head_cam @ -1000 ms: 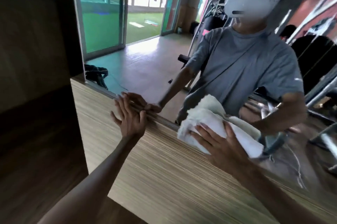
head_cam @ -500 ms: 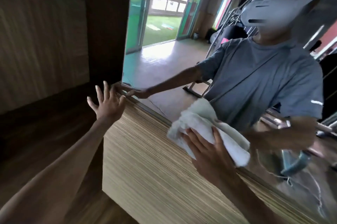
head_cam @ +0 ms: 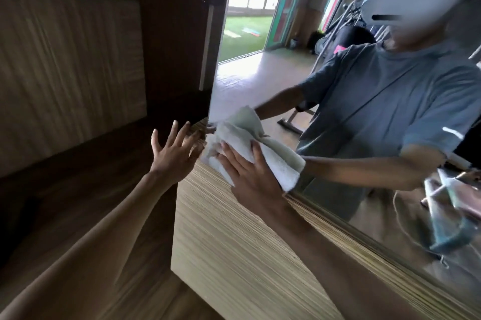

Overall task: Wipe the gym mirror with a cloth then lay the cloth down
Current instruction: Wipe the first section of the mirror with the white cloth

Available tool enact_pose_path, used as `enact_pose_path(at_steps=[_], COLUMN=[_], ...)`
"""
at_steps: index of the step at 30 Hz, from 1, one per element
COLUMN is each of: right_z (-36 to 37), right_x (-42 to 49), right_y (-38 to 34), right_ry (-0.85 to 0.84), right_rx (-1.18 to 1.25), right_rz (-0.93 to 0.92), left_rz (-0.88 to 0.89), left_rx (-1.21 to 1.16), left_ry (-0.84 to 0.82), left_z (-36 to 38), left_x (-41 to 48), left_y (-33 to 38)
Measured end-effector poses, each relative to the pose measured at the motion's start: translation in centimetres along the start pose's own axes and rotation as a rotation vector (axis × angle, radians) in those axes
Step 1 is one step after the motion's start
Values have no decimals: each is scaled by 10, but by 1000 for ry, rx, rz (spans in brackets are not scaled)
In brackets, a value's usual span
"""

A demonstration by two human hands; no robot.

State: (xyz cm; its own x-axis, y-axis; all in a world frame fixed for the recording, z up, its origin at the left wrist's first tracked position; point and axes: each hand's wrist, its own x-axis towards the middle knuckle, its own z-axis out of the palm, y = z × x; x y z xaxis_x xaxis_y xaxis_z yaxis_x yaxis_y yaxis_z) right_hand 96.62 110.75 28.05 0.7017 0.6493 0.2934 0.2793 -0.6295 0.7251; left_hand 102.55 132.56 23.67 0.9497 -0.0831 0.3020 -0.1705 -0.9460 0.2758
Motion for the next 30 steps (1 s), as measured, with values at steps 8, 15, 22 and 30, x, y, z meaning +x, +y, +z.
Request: enact_pose_path(at_steps=[8,15,22,30], right_z=[5,-15,6,17], right_x=[0,73,1,-112], right_y=[3,-19,6,53], right_ry=[-30,-48,6,128], right_rx=[18,32,73,0], right_rz=[-71,-103,-127,-129], left_rz=[106,15,48,-51], left_rx=[-108,-169,-340,-371], left_ry=[-74,-164,-34,83], left_z=[3,-14,-5,6], left_x=[5,20,10,-4], left_y=[-9,-25,-21,2])
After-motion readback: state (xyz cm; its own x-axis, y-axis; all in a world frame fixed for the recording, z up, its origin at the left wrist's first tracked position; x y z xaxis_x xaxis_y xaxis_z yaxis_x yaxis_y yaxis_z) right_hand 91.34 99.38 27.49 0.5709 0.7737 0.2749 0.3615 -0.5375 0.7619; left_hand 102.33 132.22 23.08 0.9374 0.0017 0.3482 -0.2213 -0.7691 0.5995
